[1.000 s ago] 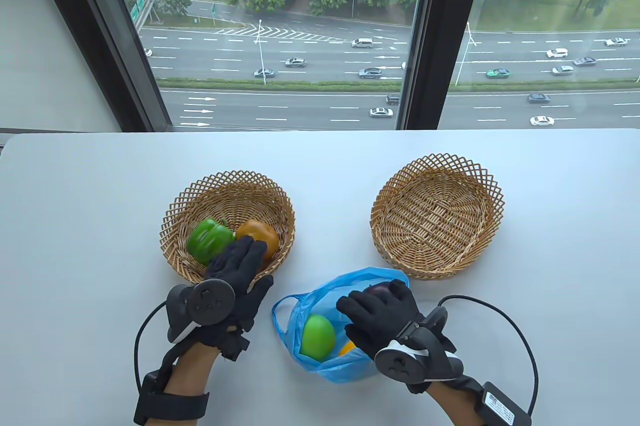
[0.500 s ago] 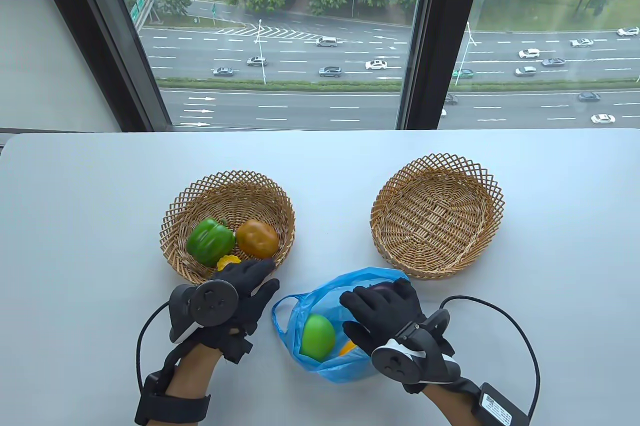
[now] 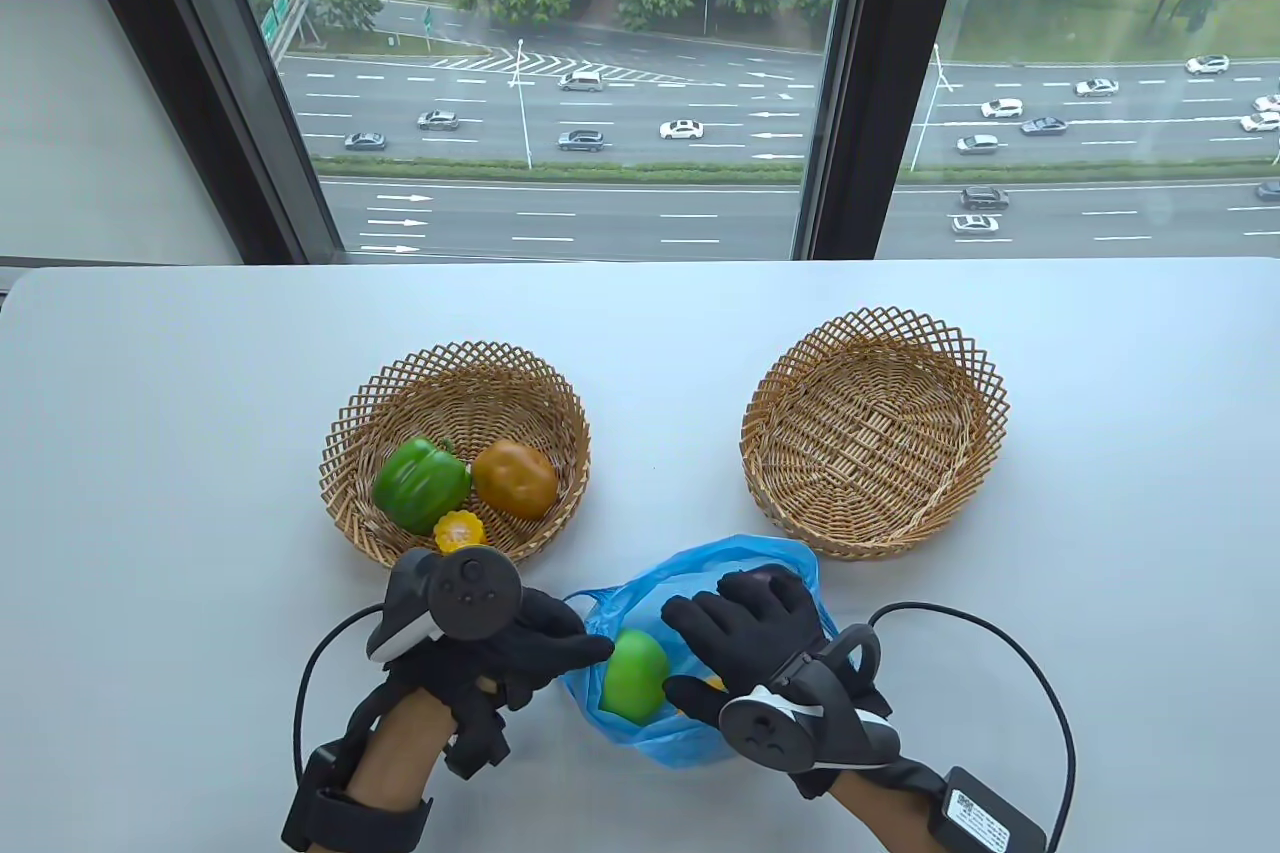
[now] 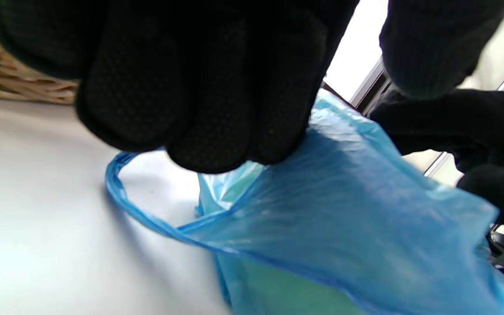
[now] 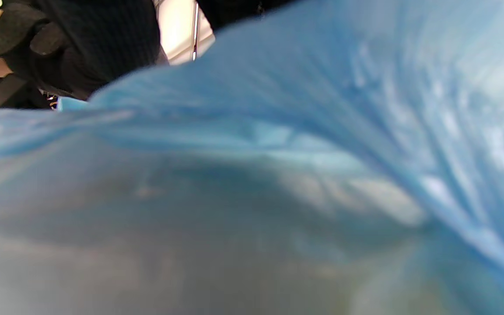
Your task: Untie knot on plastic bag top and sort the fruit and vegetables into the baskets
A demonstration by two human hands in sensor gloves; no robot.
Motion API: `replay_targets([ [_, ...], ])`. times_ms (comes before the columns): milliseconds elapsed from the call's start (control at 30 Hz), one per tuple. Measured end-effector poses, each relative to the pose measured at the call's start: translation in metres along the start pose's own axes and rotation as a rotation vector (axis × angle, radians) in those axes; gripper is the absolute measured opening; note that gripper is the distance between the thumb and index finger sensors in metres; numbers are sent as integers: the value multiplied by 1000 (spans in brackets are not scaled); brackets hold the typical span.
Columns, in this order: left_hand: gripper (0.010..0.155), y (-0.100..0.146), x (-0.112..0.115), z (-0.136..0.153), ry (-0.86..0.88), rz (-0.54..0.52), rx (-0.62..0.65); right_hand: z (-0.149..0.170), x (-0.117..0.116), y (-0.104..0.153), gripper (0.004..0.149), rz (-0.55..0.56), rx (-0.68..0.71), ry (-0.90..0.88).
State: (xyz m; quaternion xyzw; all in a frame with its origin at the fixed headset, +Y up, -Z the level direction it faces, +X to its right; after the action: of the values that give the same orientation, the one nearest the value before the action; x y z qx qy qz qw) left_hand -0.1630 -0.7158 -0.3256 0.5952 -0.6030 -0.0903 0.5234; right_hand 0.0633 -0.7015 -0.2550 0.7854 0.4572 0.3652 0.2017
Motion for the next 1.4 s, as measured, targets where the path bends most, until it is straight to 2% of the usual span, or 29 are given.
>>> replay_targets([
  [167,57,-7,10,0,21,105,-7,-9,-9,0,76,-52,35,3],
  [533,49,-18,25,-8,8,177,4,-23,-31,0,108,-220,79,73],
  [700,48,-15,20,-5,55,154,23,-21,-33,0,107,-227,58,42],
  [833,48,-16,23,-6,74,208,11,-21,-36,0,110,-244,46,55],
  [933,48,-16,23,-5,68,206,9,-22,-38,0,108,-233,43,71],
  [1033,50,-9,9,-3,62,64,18,-23,-40,0,107,-224,44,33],
  [1133,52,9,-14,1,13,-200,11,-23,-39,0,106,-214,49,37],
  [1233,55,27,-30,8,-23,-421,16,-21,-34,-1,105,-190,38,20],
  [1300,57,33,-35,11,-34,-495,15,-19,-29,-2,105,-168,23,12],
  [1400,55,35,-35,12,8,-522,67,-15,-20,-3,104,-121,11,11],
])
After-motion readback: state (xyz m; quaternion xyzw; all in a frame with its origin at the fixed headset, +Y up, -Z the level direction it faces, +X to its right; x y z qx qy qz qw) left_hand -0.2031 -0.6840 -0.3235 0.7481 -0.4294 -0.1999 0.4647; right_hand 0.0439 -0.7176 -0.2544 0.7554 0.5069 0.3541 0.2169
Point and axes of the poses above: the tracker on the back of each hand, its own z axis roughly to the little-finger side, its own y axis roughly from the fingertips to the wrist, x = y × z, the point moved 2 cm from there along -y, roughly from the wrist to the fingertips, and after that the axes turned 13 degrees about z, right-handed, at the moved point
